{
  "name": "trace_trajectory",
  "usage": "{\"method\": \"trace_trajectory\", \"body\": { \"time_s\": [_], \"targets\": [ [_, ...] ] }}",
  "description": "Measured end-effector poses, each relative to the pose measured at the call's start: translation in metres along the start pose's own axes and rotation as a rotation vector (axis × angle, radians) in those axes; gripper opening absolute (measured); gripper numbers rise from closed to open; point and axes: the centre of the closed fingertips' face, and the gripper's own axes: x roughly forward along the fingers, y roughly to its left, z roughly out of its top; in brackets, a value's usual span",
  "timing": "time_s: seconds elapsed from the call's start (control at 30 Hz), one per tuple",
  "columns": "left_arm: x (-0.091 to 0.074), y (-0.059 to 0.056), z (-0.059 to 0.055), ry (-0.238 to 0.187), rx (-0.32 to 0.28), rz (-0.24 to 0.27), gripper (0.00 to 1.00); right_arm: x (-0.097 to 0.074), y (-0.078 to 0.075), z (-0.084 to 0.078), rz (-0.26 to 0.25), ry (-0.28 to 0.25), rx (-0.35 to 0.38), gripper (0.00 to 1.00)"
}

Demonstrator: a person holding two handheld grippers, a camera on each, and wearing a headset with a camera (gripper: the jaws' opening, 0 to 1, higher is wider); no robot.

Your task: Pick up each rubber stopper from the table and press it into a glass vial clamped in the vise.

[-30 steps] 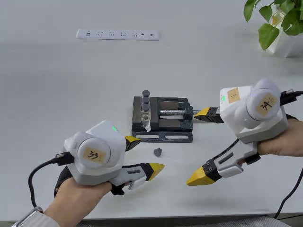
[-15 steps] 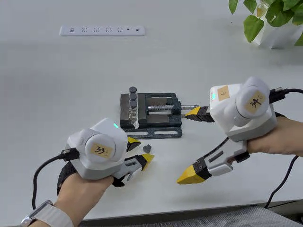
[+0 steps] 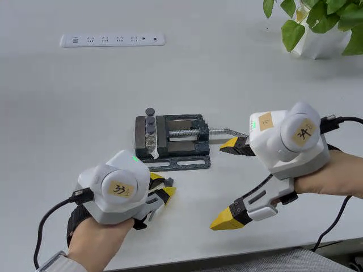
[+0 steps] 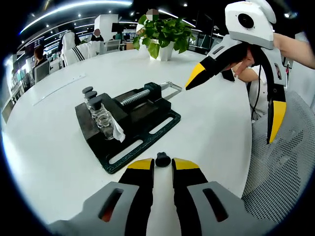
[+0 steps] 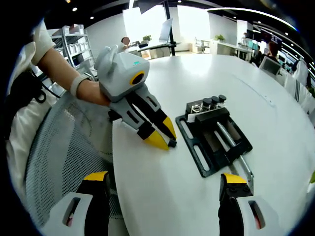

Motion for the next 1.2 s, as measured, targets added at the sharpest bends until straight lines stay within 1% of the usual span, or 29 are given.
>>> {"method": "trace_trajectory", "body": {
  "time_s": [0.2,0.27,0.4,0.5,0.57,0.63,0.7,0.77,0.83,0.87,0.93,0.97,1.0,1.03,1.17,1.2],
  "targets": [
    [0.001,0.002,0.0,0.002,0.001,-0.002,0.09,0.001,0.0,0.001,0.002,0.001,-0.002,0.9],
    [0.0,0.004,0.001,0.0,0.011,0.002,0.09,0.002,0.0,0.003,0.0,-0.003,0.001,0.88],
    [-0.004,0.004,0.005,-0.015,0.03,-0.004,0.09,0.005,-0.001,0.008,0.001,-0.015,0.02,0.86],
    [-0.005,0.007,0.006,-0.014,0.07,-0.008,0.09,0.006,-0.003,0.012,-0.004,-0.029,0.035,0.83],
    [-0.009,0.006,0.008,-0.018,0.085,-0.015,0.09,0.007,-0.005,0.016,-0.015,-0.047,0.059,0.81],
    [-0.012,0.004,0.011,-0.019,0.127,-0.018,0.09,0.007,-0.006,0.021,-0.023,-0.067,0.09,0.78],
    [-0.014,0.003,0.013,-0.023,0.145,-0.022,0.09,0.007,-0.008,0.024,-0.035,-0.072,0.124,0.74],
    [-0.017,0.0,0.018,-0.038,0.172,-0.034,0.09,0.008,-0.011,0.026,-0.051,-0.088,0.132,0.71],
    [-0.023,-0.004,0.024,-0.043,0.189,-0.034,0.09,0.01,-0.013,0.028,-0.064,-0.094,0.162,0.66],
    [-0.023,-0.004,0.024,-0.049,0.208,-0.033,0.09,0.012,-0.014,0.03,-0.069,-0.105,0.171,0.64],
    [-0.024,-0.004,0.026,-0.05,0.221,-0.032,0.09,0.013,-0.013,0.032,-0.073,-0.112,0.189,0.61],
    [-0.026,-0.006,0.028,-0.054,0.233,-0.03,0.09,0.013,-0.013,0.035,-0.077,-0.124,0.197,0.59],
    [-0.027,-0.007,0.03,-0.059,0.238,-0.031,0.09,0.014,-0.013,0.037,-0.08,-0.13,0.205,0.56],
    [-0.027,-0.007,0.03,-0.059,0.255,-0.03,0.09,0.014,-0.014,0.04,-0.085,-0.146,0.216,0.54],
    [-0.029,-0.009,0.034,-0.069,0.273,-0.025,0.09,0.016,-0.016,0.051,-0.099,-0.201,0.284,0.45],
    [-0.03,-0.01,0.034,-0.073,0.286,-0.022,0.09,0.016,-0.014,0.054,-0.089,-0.211,0.291,0.42]
  ]
}}
